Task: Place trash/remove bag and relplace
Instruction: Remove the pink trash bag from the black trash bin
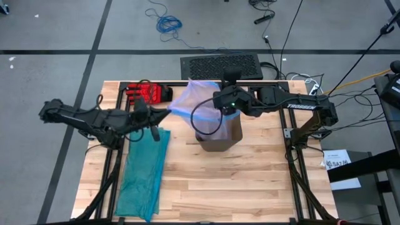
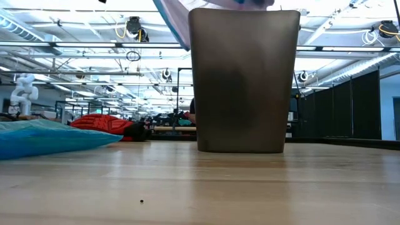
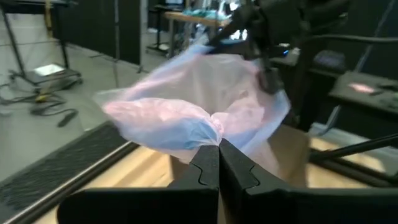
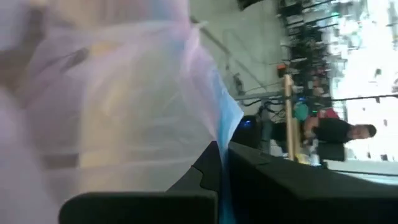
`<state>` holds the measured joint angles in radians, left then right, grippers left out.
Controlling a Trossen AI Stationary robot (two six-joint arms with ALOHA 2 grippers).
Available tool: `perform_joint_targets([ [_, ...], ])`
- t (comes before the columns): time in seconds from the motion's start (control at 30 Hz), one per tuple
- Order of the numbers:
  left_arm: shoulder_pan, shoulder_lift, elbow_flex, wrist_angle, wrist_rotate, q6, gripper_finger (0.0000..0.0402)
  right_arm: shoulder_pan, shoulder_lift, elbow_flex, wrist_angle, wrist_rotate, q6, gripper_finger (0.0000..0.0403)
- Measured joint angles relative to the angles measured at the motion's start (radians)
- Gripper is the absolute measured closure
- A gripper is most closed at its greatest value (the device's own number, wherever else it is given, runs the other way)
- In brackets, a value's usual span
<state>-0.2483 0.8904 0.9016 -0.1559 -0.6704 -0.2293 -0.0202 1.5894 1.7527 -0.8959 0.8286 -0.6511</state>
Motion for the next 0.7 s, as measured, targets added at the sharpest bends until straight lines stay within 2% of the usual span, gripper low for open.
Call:
perform_joint_targets([
  [0.17, 0.013, 0.051, -0.011, -0.022, 0.012, -0.027, 0.0401, 0.017, 0.000, 0.000, -0.171, -0.160, 0.165, 0.0403],
  [0.27, 0.013, 0.094, -0.016, -0.022, 0.016, -0.043, 0.0401, 0.023, 0.000, 0.000, -0.193, -0.186, 0.253, 0.0403],
  [0.37, 0.013, 0.120, -0.016, -0.004, 0.018, -0.046, 0.0401, 0.045, -0.009, 0.000, -0.187, -0.125, 0.275, 0.0401],
  [0.53, 0.013, 0.131, -0.016, -0.003, 0.027, -0.045, 0.0401, 0.094, -0.030, 0.050, -0.152, 0.093, 0.271, 0.0381],
  [0.7, 0.013, 0.131, -0.016, -0.003, 0.028, -0.038, 0.0402, 0.111, -0.032, 0.175, -0.151, 0.111, 0.301, 0.0357],
])
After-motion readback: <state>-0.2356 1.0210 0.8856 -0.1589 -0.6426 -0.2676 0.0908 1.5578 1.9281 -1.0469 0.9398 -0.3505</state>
